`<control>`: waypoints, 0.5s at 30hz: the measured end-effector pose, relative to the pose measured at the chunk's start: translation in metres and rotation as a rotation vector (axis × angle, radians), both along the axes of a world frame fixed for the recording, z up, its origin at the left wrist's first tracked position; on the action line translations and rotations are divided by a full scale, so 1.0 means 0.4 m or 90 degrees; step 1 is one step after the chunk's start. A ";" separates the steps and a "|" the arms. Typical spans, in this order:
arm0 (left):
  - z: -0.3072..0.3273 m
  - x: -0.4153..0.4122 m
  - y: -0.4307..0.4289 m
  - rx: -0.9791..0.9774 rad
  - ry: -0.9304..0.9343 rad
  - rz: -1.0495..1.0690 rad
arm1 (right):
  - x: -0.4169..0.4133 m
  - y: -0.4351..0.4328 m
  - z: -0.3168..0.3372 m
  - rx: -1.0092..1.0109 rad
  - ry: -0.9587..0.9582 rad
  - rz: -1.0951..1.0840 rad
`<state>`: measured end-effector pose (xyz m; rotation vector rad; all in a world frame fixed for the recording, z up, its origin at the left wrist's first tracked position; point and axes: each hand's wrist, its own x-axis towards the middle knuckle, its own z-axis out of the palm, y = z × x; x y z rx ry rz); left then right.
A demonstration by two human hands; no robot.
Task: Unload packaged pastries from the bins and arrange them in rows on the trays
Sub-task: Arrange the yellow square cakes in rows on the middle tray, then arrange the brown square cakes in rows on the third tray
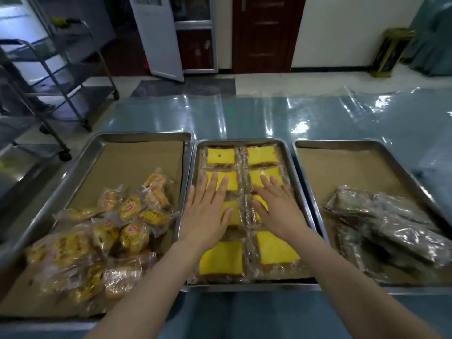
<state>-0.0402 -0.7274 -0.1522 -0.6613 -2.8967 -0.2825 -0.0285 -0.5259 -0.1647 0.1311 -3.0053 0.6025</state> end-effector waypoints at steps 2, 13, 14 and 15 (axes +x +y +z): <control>0.007 0.038 0.022 0.018 0.011 -0.012 | 0.059 0.025 0.018 -0.017 0.013 -0.008; 0.003 0.203 0.261 0.111 -0.029 0.004 | 0.230 0.360 0.004 -0.058 0.011 -0.096; -0.010 0.208 0.285 0.130 -0.047 0.020 | 0.227 0.394 0.002 -0.063 0.012 -0.106; -0.027 0.214 0.328 0.142 -0.059 0.043 | 0.223 0.446 0.000 -0.062 0.013 -0.109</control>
